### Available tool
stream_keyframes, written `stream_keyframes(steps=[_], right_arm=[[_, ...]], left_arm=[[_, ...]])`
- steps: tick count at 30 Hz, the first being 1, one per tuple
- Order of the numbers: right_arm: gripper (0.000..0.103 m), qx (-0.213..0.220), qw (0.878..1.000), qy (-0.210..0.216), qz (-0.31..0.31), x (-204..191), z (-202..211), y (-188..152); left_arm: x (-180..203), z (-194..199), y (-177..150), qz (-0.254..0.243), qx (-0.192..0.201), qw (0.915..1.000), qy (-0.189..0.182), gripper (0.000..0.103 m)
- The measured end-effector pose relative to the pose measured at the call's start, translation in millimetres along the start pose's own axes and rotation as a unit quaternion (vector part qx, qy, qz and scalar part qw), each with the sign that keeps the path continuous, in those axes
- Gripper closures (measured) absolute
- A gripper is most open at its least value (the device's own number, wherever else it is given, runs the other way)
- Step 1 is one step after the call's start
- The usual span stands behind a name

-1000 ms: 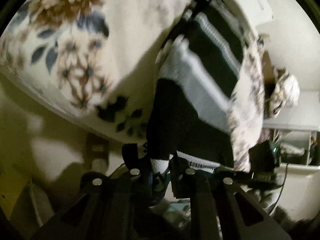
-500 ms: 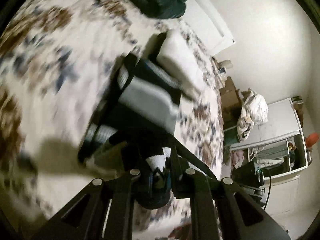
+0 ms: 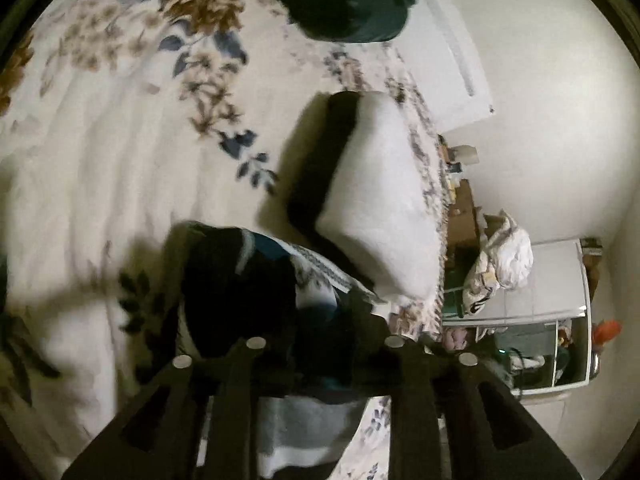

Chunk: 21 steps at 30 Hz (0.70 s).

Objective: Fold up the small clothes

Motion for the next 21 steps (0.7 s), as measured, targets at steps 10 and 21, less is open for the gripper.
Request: stream_keyframes(steps=[10,21], right_arm=[[0.043,0.002,0.976,-0.155,0.152,14.2,-8.3,-9.8],[0.043,-0.018,0.944,-0.238,0.229,-2.3,-59.9,3.0]], left_arm=[[-49.6,17.1,-4.3,-0.01,0.024,0.998,0.058,0.052],[-31.7,-41.1,-13.9,-0.147,-0.047,0.9738,0.167,0.052]])
Point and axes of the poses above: each gripper's, at about its wrist camera, not at the fingertips, and z roughly against the way its jaws point, x to its right, y to its top, the point moved 9 cm from there along -z, roughly the way its jaws point, and after that the axes turned 3 degrees about -y, right-handed, at the moved point
